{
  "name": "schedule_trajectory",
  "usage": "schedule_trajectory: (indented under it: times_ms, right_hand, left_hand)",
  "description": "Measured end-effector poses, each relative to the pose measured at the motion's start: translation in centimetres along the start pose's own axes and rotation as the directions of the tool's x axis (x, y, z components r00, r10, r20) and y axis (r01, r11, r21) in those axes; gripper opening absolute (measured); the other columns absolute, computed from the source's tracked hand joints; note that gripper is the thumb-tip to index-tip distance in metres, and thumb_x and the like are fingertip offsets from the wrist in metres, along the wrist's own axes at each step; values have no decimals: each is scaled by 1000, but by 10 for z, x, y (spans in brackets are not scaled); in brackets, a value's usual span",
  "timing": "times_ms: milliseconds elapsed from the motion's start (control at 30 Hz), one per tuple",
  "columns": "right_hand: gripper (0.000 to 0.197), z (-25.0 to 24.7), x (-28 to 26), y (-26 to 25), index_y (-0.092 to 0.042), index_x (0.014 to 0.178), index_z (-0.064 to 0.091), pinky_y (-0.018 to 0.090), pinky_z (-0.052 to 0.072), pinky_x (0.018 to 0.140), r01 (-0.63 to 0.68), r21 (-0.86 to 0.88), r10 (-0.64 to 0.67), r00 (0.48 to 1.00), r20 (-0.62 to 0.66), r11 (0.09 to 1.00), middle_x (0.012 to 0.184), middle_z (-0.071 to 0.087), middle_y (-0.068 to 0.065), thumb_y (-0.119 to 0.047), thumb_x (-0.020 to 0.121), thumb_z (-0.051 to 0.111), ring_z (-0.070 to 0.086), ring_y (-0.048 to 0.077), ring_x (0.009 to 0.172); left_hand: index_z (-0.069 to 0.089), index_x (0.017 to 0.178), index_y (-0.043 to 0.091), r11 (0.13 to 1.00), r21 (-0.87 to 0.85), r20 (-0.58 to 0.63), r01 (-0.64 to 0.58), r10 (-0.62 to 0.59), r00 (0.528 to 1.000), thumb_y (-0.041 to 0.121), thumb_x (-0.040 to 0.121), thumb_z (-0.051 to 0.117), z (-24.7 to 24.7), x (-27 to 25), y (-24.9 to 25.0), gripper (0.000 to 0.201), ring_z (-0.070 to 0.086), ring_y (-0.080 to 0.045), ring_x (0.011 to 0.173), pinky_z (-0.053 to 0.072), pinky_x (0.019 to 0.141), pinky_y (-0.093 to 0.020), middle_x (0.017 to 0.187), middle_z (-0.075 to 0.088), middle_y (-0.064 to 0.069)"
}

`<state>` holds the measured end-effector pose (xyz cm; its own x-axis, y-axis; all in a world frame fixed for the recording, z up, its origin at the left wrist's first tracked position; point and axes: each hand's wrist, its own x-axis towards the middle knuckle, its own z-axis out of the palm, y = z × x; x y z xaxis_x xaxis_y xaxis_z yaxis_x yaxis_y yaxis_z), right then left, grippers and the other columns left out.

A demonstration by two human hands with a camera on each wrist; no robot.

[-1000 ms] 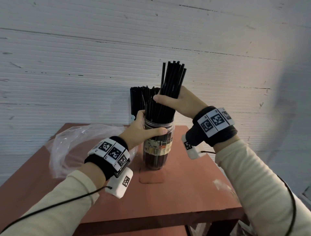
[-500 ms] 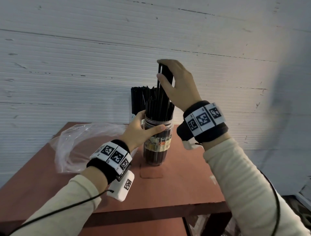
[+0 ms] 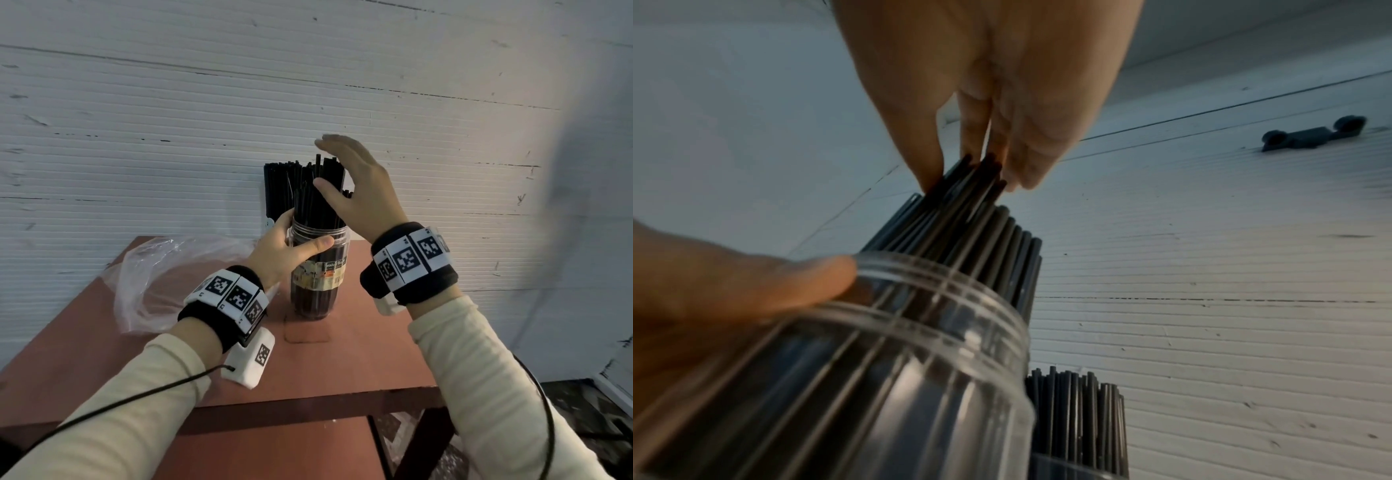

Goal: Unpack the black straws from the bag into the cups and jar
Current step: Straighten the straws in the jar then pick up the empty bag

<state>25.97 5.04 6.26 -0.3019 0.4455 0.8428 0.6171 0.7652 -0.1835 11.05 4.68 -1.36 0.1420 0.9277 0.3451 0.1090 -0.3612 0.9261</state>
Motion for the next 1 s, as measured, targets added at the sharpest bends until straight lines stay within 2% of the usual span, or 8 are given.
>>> schedule_trajectory:
  times_ms: [200, 333, 433, 567, 667, 767, 833, 1000]
  right_hand:
    - [34, 7, -9, -2, -12, 127, 60, 19, 43, 100, -18, 21, 19, 999, -39, 1000, 124, 63, 3, -17, 93, 59, 58, 13, 116]
    - [26, 15, -24, -2, -8, 118, 67, 16, 46, 94, -28, 40, 30, 997, -69, 999, 115, 68, 3, -13, 96, 53, 63, 12, 108]
    - [26, 18, -33, -6, -8, 114, 68, 25, 49, 96, -38, 47, 42, 995, -92, 998, 115, 68, 3, -13, 95, 51, 62, 12, 109]
    - [34, 16, -33, -10, -8, 122, 65, 38, 26, 117, -45, -10, 45, 999, -19, 999, 129, 63, 5, -18, 93, 50, 52, 15, 127]
    - [42, 12, -31, -7, -7, 135, 53, 35, 14, 121, -7, -14, 8, 999, 39, 1000, 145, 48, 6, -18, 94, 51, 36, 16, 140]
    - [40, 8, -30, -4, -7, 132, 57, 33, 21, 119, 3, -11, -3, 1000, -9, 1000, 139, 54, 7, -19, 94, 55, 41, 17, 137]
    - [36, 11, -33, -2, -8, 128, 61, 32, 27, 118, -9, 2, 9, 1000, -11, 1000, 133, 60, 6, -20, 94, 55, 48, 16, 132]
    - [35, 20, -41, 1, -7, 125, 63, 26, 27, 116, -25, 25, 27, 997, -68, 999, 128, 63, 4, -16, 91, 59, 53, 16, 127]
  left_hand:
    - [48, 137, 21, 1000, -20, 15, -1, 1, 1000, 48, 64, 80, -1, -1, 1, 84, 60, -9, 116, 48, 102, -38, 124, 65, 7]
    - [47, 137, 20, 999, -32, 25, 0, 1, 1000, 50, 60, 82, -2, 0, 0, 90, 62, -11, 115, 49, 101, -41, 123, 66, 3]
    - [48, 136, 19, 999, -34, 30, 4, -3, 1000, 48, 62, 84, -2, -1, 1, 87, 63, -10, 113, 51, 96, -35, 121, 67, 4]
    - [48, 135, 15, 999, -50, 40, 5, -3, 999, 22, 79, 76, -3, -2, 4, 64, 63, -5, 107, 52, 86, -21, 117, 65, 5]
    - [52, 133, 18, 999, -46, 67, 15, -12, 998, 23, 79, 78, -6, 0, 3, 60, 61, -8, 113, 50, 95, -28, 121, 65, 5]
    - [55, 131, 24, 999, -27, 87, 24, -21, 996, 40, 67, 82, -9, 2, 3, 71, 58, -8, 119, 46, 103, -38, 124, 65, 9]
    - [55, 130, 24, 999, -33, 106, 19, -15, 994, 38, 69, 82, -9, 3, 3, 68, 59, -9, 118, 47, 103, -40, 123, 65, 8]
    - [55, 130, 21, 1000, -31, 111, 3, 1, 994, 20, 82, 74, -9, 3, 6, 52, 62, -1, 111, 52, 90, -22, 118, 66, 12]
